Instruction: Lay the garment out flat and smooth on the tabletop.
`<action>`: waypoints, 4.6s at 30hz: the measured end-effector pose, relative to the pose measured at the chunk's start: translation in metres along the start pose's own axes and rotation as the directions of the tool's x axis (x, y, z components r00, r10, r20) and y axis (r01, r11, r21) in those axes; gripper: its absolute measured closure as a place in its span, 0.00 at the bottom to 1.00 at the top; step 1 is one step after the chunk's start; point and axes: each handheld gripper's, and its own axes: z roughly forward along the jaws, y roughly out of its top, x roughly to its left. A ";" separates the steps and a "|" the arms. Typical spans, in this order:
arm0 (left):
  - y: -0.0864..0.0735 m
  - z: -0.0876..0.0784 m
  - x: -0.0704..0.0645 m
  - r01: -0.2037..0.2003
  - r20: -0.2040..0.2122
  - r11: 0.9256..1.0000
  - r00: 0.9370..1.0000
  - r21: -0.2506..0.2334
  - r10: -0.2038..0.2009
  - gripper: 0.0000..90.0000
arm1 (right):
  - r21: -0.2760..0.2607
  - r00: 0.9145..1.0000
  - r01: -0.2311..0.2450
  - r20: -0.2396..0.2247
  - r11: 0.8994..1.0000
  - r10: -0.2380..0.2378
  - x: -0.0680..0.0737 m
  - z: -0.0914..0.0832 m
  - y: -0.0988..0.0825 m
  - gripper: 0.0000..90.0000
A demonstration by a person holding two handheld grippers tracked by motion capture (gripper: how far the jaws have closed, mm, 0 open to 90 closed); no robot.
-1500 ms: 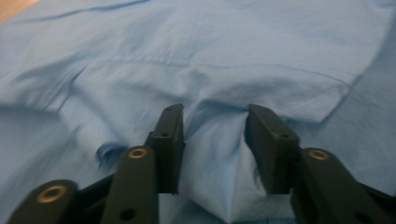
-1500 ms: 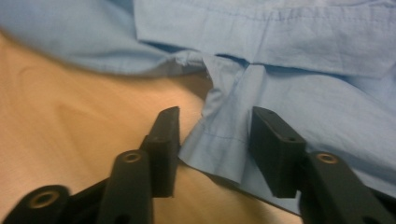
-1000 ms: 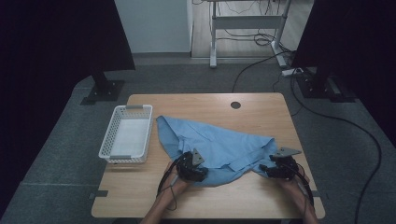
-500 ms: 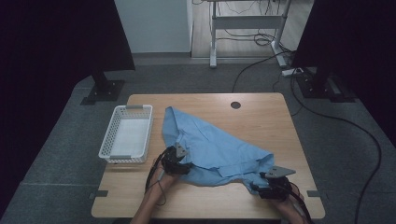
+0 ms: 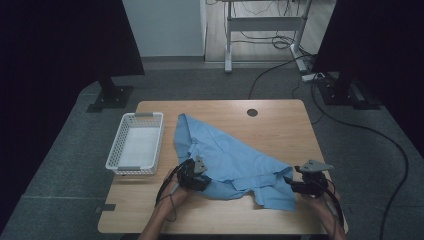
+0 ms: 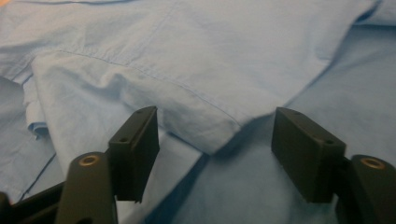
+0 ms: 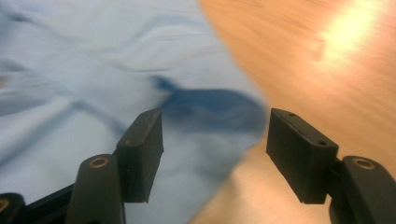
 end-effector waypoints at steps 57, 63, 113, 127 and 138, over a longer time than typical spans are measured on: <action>0.025 -0.018 0.074 0.265 -0.030 0.953 0.962 -0.145 -0.272 0.41 | 0.051 0.989 -0.126 -0.069 0.991 0.130 -0.023 0.045 0.060 0.42; 0.013 -0.004 0.065 0.255 -0.003 0.959 0.966 -0.120 -0.257 0.38 | 0.067 0.988 -0.108 -0.103 0.992 0.114 -0.009 0.050 0.046 0.37; -0.017 0.011 0.074 0.339 -0.200 0.941 0.922 -0.004 -0.333 0.92 | 0.163 0.972 -0.048 -0.221 0.985 0.084 0.019 -0.007 -0.030 1.00; -0.004 -0.017 0.036 0.226 -0.079 0.968 0.969 -0.106 -0.235 0.34 | 0.089 0.986 -0.026 -0.164 0.996 0.040 0.025 0.004 -0.024 0.33; 0.011 0.009 0.044 0.226 -0.090 0.970 0.968 -0.095 -0.234 0.36 | 0.060 0.988 -0.029 -0.150 0.998 0.038 0.028 0.033 0.007 0.28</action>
